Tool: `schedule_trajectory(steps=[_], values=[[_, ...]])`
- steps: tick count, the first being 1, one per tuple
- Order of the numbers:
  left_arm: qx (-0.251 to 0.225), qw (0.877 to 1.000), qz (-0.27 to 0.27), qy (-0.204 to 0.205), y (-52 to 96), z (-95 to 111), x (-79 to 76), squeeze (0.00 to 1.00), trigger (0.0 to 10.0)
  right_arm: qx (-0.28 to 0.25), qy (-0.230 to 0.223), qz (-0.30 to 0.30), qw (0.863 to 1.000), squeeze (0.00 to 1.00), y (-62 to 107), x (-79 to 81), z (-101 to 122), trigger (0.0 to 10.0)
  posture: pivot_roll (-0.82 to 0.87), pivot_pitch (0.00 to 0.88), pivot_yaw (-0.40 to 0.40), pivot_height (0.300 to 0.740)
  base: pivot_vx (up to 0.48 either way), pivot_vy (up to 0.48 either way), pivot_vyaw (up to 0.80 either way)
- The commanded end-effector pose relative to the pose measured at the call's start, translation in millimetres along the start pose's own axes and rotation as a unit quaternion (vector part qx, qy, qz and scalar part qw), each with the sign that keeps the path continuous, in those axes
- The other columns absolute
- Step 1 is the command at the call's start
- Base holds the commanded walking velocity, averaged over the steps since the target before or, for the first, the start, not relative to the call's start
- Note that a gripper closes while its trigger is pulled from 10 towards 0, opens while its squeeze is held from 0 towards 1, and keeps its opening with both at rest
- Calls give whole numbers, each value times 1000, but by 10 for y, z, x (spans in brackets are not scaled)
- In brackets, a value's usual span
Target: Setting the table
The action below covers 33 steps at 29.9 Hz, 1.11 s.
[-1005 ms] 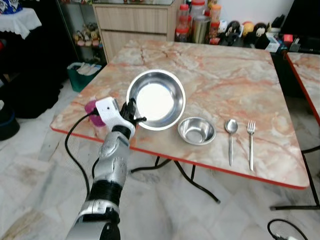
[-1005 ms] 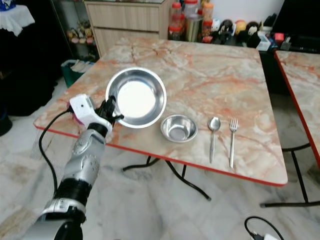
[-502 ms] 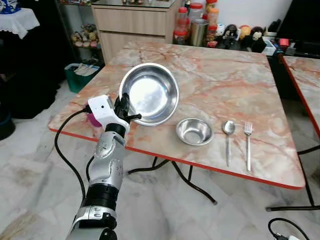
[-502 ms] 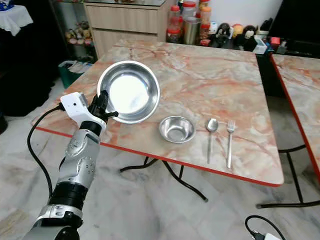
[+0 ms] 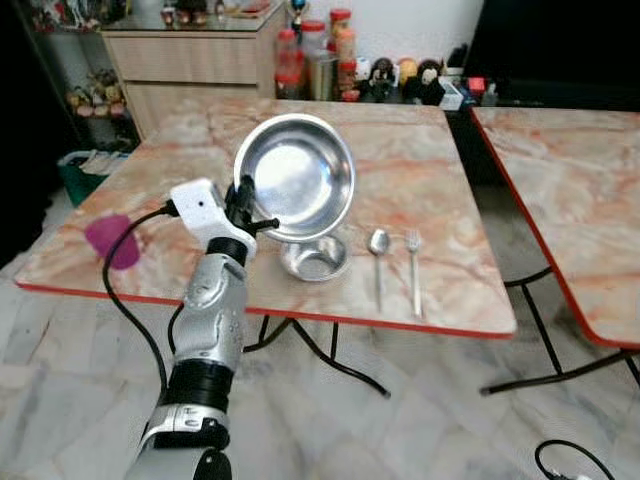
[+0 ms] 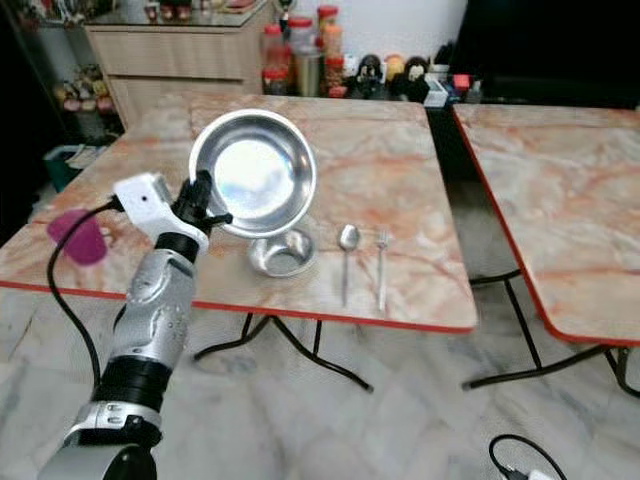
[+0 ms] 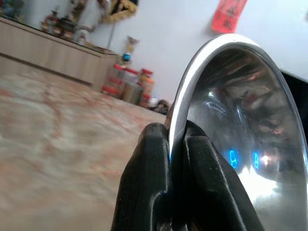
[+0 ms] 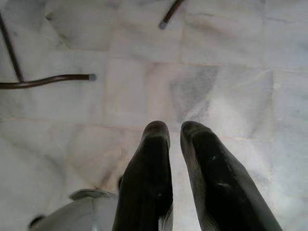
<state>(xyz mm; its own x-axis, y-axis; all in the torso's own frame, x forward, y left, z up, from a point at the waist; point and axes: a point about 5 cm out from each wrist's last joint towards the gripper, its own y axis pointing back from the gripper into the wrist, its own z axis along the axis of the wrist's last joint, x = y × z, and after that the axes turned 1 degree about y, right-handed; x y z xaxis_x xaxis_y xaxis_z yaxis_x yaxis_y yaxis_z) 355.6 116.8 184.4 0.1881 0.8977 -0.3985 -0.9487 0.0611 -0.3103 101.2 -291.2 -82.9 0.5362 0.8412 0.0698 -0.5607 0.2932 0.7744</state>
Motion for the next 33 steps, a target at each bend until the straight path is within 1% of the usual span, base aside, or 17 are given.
schedule_trajectory(steps=[1,3,6,10,14,18,27,33], values=[[-14,1000,-5,-13,-39,96,0,0,10000,-7,-3,4,1000,0,-18,32,40,10000,52,0,-15,740,0,-345,0],[-14,1000,-8,-13,-47,97,-12,0,10000,-6,-1,6,1000,0,-16,32,35,10000,51,0,-15,740,0,-345,0],[-12,1000,-9,-13,-51,92,-22,0,10000,-7,14,6,1000,0,-14,27,40,10000,49,0,-14,740,0,-345,0],[-10,1000,-9,-14,-52,87,-23,0,10000,-10,19,-1,1000,0,-12,17,44,10000,48,0,-12,740,0,-341,737],[-8,1000,-6,-15,-44,76,-13,0,10000,-11,11,-2,1000,0,-13,15,46,10000,47,0,-12,740,0,-337,734],[-7,1000,-4,-16,-40,79,-1,0,10000,-9,3,-2,1000,0,-14,13,47,10000,49,0,-17,740,0,-333,0],[-6,1000,-1,-16,-36,72,7,0,10000,-8,14,-2,1000,0,-21,14,67,10000,45,0,-22,740,0,-333,0],[-5,1000,-3,-16,-34,70,8,0,10000,-8,4,-6,1000,0,-23,15,66,10000,43,0,-23,740,0,-333,0]])
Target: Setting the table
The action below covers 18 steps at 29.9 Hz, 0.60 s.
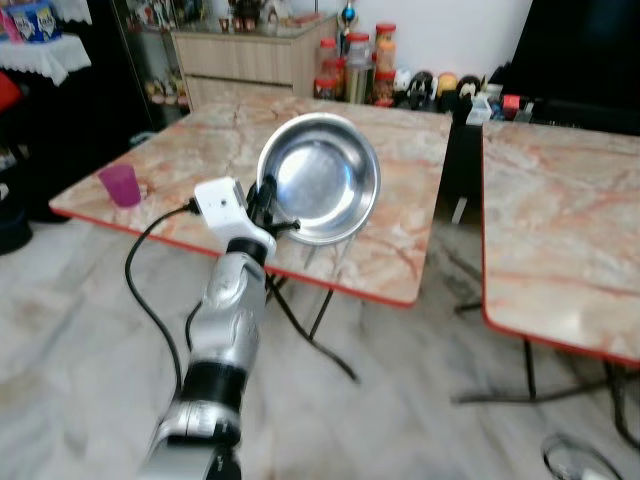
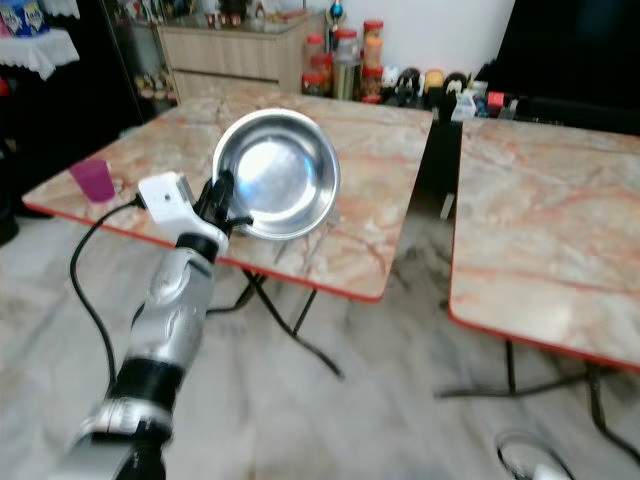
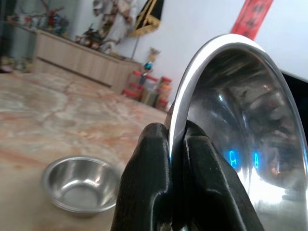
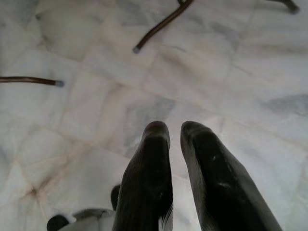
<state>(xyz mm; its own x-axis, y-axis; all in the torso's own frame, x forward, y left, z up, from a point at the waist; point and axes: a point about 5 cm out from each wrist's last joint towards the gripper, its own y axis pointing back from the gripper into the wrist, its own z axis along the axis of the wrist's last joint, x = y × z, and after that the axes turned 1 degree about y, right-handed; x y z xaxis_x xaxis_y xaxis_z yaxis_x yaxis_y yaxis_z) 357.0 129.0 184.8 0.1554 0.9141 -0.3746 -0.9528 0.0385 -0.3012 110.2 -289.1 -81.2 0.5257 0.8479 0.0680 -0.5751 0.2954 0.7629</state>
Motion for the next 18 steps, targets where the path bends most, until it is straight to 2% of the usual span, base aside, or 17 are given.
schedule_trajectory(steps=[1,18], values=[[-5,1000,-15,3,-26,20,-103,0,10000,1,-3,-10,1000,0,8,-53,9,10000,43,0,-23,740,0,-334,0],[2,1000,-19,0,-7,-2,-99,0,10000,-1,-4,-10,1000,0,10,-57,11,10000,35,0,-23,740,0,-333,0]])
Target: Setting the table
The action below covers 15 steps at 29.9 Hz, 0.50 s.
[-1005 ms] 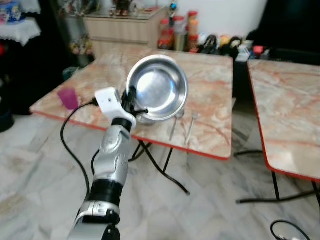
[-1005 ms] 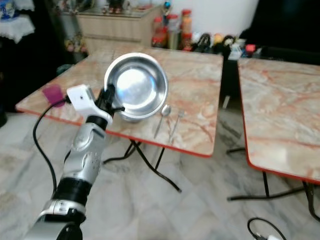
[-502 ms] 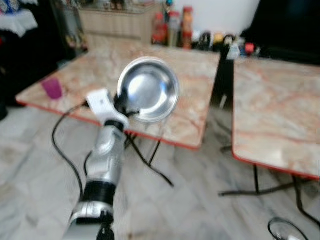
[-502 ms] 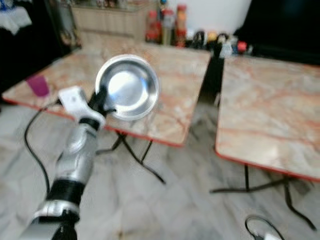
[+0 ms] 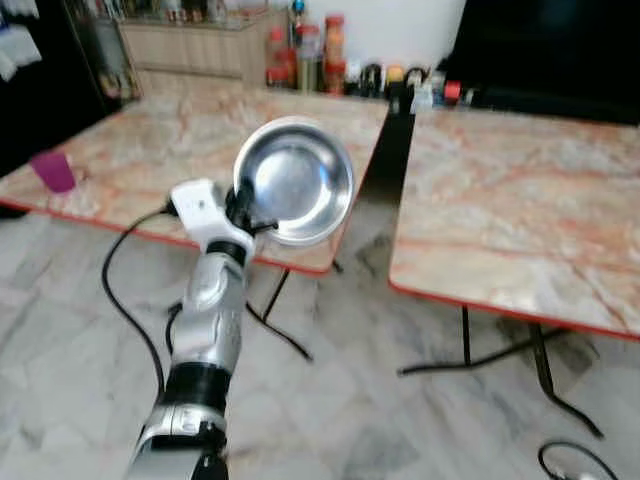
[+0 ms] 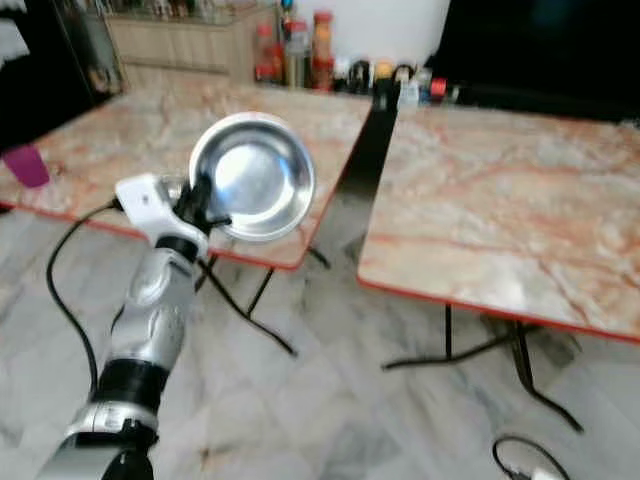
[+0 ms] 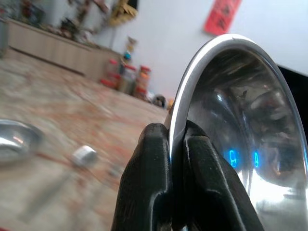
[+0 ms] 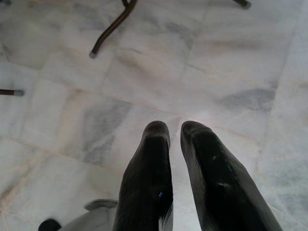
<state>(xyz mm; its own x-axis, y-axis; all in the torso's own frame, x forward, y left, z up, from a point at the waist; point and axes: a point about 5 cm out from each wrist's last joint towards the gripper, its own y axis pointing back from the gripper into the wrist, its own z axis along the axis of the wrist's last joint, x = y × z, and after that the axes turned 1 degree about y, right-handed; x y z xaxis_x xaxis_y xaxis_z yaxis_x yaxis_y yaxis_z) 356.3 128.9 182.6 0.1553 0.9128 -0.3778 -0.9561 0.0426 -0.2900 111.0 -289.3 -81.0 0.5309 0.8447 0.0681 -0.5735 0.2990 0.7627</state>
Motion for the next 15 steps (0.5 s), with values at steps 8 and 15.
schedule_trajectory(steps=[8,15], values=[[-3,1000,-15,-8,-4,24,-36,0,10000,0,1,-8,1000,0,17,-66,-1,10000,33,0,-26,740,0,-334,0],[-3,1000,-15,-13,1,28,-20,0,10000,1,3,-8,1000,0,23,-76,-9,10000,33,0,-29,740,0,-333,0]])
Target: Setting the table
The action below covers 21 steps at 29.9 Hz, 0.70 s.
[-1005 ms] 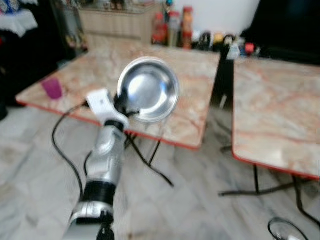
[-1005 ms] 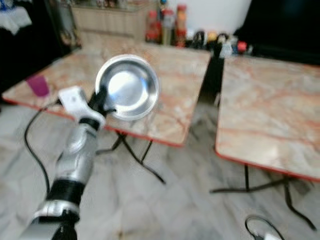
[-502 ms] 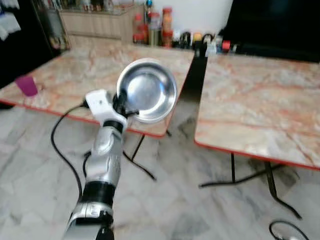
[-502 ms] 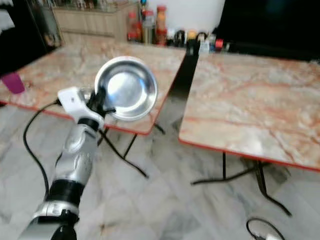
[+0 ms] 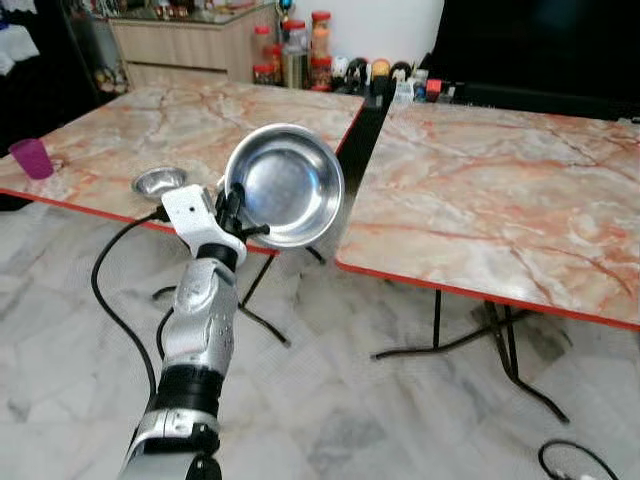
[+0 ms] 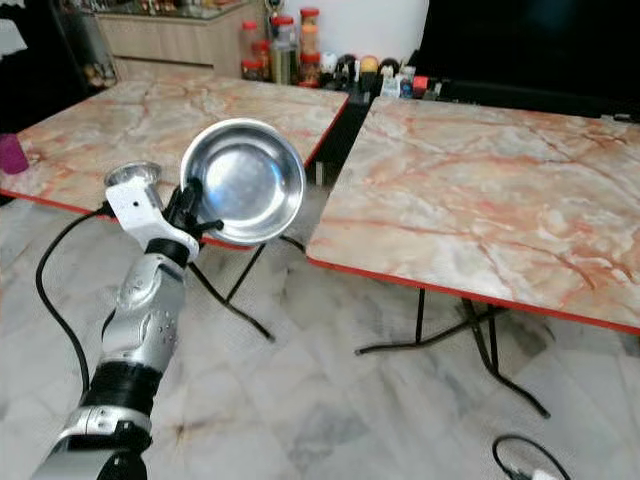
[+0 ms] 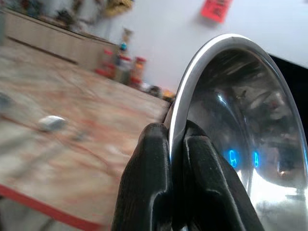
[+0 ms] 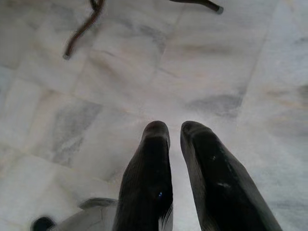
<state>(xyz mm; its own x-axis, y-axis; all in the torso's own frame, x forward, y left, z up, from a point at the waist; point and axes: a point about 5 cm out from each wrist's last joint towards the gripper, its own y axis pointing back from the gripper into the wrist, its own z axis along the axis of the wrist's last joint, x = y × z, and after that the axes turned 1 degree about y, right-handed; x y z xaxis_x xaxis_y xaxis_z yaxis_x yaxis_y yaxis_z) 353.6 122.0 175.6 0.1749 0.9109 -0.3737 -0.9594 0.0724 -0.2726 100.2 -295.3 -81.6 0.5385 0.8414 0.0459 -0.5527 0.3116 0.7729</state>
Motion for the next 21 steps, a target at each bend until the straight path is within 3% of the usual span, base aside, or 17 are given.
schedule_trajectory(steps=[1,17,21], values=[[-17,1000,-5,-15,-40,114,25,0,10000,-6,-1,3,1000,0,-15,31,35,10000,33,0,-28,740,0,-334,0],[-11,1000,-9,-16,-58,106,25,0,10000,-6,-10,1,1000,0,-13,20,31,10000,29,0,-30,740,0,-334,0],[-8,1000,-10,-15,-53,100,33,0,10000,-4,-15,-1,1000,0,-14,22,27,10000,28,0,-29,740,0,-332,-708]])
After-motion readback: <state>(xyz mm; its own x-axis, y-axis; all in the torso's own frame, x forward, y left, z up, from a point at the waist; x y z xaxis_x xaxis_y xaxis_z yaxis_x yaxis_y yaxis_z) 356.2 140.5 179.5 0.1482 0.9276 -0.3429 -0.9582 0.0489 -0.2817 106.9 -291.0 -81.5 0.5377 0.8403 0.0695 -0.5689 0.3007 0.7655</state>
